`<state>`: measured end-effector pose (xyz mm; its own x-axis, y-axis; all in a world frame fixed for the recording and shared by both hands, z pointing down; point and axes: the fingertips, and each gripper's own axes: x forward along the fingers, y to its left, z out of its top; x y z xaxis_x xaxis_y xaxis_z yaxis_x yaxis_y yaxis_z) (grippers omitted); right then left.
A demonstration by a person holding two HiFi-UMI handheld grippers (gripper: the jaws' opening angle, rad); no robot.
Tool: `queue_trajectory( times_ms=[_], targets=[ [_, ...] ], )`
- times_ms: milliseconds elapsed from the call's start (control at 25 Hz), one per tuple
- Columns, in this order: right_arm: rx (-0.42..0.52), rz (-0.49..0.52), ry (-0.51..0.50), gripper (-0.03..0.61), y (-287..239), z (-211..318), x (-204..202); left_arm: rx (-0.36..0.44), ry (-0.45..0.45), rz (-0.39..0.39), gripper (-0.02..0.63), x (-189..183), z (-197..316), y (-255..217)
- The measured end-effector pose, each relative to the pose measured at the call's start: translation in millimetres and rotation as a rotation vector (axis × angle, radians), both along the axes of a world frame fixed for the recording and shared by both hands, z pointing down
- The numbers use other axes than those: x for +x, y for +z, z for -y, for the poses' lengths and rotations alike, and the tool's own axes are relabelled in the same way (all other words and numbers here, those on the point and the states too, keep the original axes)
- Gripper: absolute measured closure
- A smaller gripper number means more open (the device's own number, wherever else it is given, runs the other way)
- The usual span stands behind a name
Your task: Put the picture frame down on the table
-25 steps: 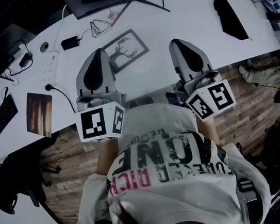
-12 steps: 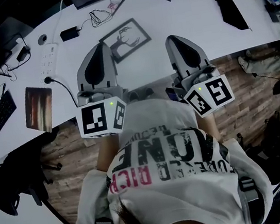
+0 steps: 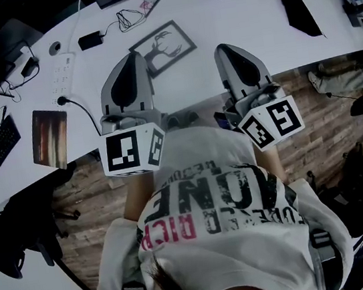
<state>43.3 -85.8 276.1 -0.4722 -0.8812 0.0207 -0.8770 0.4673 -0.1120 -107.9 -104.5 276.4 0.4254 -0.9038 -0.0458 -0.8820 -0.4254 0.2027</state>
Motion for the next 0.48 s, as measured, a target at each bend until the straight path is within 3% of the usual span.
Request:
queue_trajectory(
  times_ms=[480],
  targets=[
    [0.01, 0.018, 0.011, 0.578, -4.3, -1.4, 2.7, -0.001, 0.007, 0.022, 0.612, 2.5, -3.4, 0.5]
  ],
)
